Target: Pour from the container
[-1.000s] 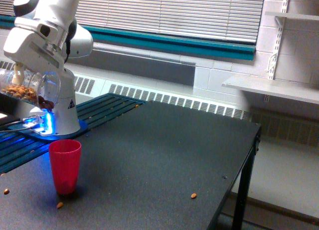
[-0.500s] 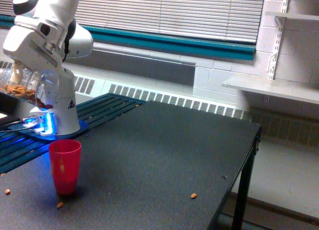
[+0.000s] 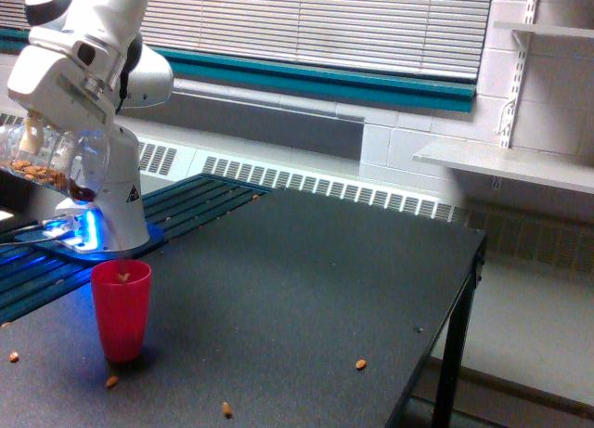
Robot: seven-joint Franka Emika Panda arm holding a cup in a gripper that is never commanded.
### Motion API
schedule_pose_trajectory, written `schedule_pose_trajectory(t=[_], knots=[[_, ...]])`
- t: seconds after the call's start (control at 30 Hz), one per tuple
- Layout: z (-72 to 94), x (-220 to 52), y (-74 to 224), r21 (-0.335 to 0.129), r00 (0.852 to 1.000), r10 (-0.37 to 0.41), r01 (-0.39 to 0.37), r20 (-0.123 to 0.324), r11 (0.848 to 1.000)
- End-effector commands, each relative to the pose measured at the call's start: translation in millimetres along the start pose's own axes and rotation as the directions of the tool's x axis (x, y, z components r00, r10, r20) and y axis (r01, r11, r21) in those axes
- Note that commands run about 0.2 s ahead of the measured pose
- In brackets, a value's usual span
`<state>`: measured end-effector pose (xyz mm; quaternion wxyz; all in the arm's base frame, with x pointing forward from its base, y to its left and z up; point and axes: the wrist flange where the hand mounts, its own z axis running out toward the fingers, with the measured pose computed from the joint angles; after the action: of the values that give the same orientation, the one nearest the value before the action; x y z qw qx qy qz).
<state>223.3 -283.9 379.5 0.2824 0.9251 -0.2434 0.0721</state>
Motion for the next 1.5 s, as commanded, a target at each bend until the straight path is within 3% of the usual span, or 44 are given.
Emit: schedule_pose_trajectory(t=[0.03, 1.5], knots=[[-5.5, 5.0, 1.3, -0.013, 0.999, -0.033, 0.033, -0.012, 0.999], [-5.9, -1.5, 5.6, -0.035, 0.992, -0.124, 0.124, -0.001, 0.992]])
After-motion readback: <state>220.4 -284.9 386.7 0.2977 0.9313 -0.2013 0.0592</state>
